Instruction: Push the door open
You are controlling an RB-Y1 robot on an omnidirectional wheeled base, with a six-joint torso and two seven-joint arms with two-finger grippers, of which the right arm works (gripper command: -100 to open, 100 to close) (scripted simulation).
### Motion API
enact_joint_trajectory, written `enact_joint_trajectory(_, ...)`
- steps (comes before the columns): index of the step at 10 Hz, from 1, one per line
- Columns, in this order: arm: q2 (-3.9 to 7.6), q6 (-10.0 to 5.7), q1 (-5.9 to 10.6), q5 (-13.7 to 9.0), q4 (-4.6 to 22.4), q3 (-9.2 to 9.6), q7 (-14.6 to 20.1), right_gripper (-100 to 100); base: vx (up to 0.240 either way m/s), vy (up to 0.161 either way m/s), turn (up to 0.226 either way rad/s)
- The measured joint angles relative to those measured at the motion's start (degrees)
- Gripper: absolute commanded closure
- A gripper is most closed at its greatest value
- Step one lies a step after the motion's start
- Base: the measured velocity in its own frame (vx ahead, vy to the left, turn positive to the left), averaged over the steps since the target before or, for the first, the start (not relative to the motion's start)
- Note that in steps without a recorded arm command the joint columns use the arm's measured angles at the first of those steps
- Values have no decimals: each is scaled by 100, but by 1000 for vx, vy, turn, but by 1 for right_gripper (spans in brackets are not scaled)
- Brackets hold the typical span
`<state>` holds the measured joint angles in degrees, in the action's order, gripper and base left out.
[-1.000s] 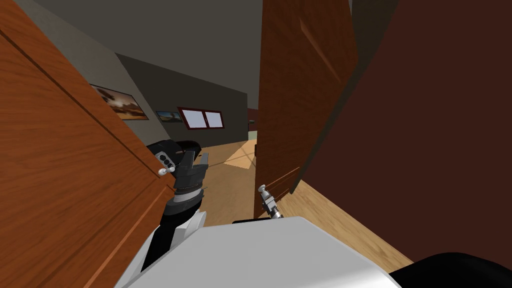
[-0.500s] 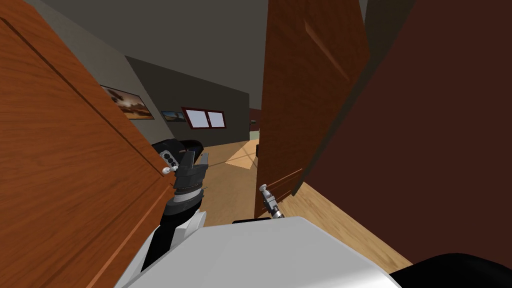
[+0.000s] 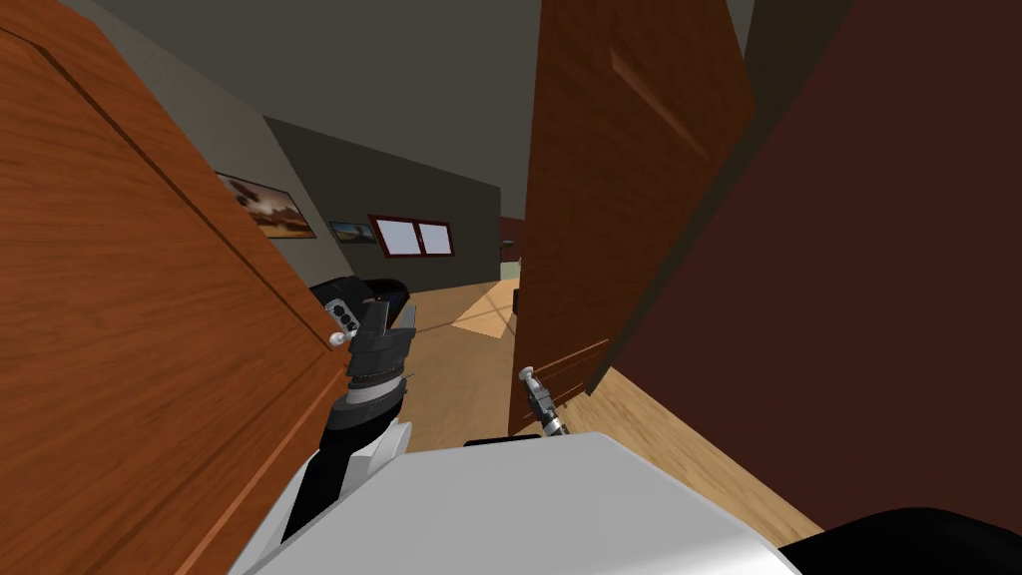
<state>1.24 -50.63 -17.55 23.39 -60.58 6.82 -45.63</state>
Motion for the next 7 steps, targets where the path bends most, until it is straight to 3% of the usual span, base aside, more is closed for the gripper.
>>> enact_joint_trajectory(3, 45, 31, -63, -209, -126, 54, 314, 100, 32, 5, 47)
enact_joint_trajectory(7, 88, 21, 47, -600, -135, 63, 905, 100, 40, 10, 43)
